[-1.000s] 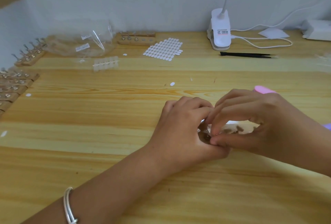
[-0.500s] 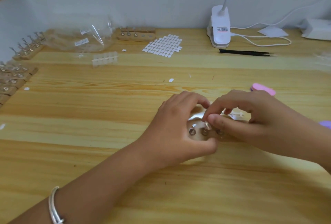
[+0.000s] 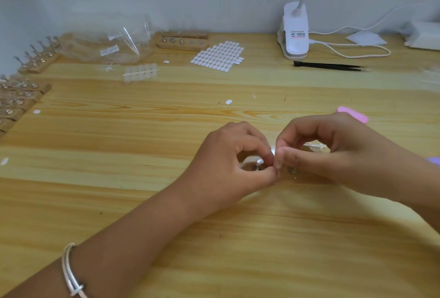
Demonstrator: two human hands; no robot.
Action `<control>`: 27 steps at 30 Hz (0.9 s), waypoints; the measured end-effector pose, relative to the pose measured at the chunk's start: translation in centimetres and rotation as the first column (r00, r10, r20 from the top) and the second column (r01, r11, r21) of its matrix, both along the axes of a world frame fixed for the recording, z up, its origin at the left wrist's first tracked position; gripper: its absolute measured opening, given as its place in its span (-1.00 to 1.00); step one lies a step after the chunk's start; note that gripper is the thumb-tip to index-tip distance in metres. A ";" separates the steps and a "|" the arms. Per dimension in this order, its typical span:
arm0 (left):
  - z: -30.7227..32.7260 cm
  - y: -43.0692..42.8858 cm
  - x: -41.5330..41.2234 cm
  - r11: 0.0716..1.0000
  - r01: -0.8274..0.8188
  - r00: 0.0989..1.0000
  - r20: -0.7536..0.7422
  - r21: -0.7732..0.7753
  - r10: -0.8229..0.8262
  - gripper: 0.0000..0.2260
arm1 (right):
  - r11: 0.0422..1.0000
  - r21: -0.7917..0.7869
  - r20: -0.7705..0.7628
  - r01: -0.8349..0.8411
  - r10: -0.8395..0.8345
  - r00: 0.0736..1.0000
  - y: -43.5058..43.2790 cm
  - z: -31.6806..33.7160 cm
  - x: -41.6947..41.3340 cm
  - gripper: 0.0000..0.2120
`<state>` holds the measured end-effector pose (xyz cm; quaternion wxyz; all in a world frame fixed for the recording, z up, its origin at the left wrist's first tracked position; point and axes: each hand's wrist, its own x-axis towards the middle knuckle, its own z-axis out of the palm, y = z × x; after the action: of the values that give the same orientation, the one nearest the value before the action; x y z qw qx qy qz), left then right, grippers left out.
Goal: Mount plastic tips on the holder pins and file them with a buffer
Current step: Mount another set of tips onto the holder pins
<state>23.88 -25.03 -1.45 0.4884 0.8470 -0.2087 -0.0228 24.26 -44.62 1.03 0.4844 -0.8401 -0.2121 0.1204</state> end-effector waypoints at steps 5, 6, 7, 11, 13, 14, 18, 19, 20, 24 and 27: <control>0.0 0.0 0.0 1.000 0.015 1.000 -0.001 -0.003 -0.015 -0.91 | 0.997 -0.073 0.052 -0.014 0.018 0.998 -0.1 0.5 -0.1 -0.84; 0.0 0.0 0.0 1.000 0.015 1.000 -0.001 -0.006 -0.015 -0.90 | 0.997 -0.072 0.045 -0.010 0.013 0.999 -0.1 0.6 -0.1 -0.88; 0.0 0.0 0.0 1.000 0.014 1.000 -0.001 -0.008 -0.014 -0.90 | 0.997 -0.072 0.045 -0.007 0.010 0.999 0.0 0.6 -0.1 -0.90; 0.0 0.0 0.1 1.000 0.014 1.000 -0.008 -0.015 -0.014 -0.90 | 0.996 -0.091 0.081 -0.024 0.031 0.996 0.1 0.8 0.0 -0.91; -0.1 0.0 0.1 1.000 0.013 1.000 -0.014 -0.016 -0.014 -0.91 | 0.995 -0.097 0.083 -0.038 0.046 0.996 0.2 0.8 0.0 -0.89; -0.1 0.0 0.1 1.000 0.012 1.000 -0.020 -0.017 -0.012 -0.91 | 0.994 -0.103 0.083 -0.042 0.051 0.995 0.2 0.8 0.0 -0.89; -0.1 -0.1 0.2 1.000 0.012 0.999 -0.033 -0.023 -0.013 -0.91 | 0.990 -0.136 0.095 -0.038 0.052 0.994 0.4 0.8 0.2 -0.89; -0.1 -0.1 0.2 1.000 0.014 0.999 -0.033 -0.026 -0.015 -0.91 | 0.990 -0.138 0.089 -0.035 0.048 0.995 0.5 0.8 0.2 -0.90; -0.1 -0.1 0.2 1.000 0.016 0.999 -0.031 -0.027 -0.017 -0.91 | 0.990 -0.141 0.081 -0.031 0.043 0.996 0.5 0.8 0.2 -0.91; 0.0 -0.1 0.2 0.999 0.021 0.999 -0.042 -0.028 -0.022 -0.91 | 0.990 -0.138 0.045 -0.011 0.017 0.999 0.7 0.8 0.1 -0.92; 0.0 0.0 0.3 0.999 0.027 0.998 -0.050 -0.024 -0.029 -0.91 | 0.994 -0.113 0.017 -0.010 0.012 1.000 0.9 0.7 0.1 -0.92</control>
<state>24.15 -25.07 -1.40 0.5031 0.8373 -0.2085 -0.0483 24.38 -43.71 1.75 0.4338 -0.8659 -0.2137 0.1275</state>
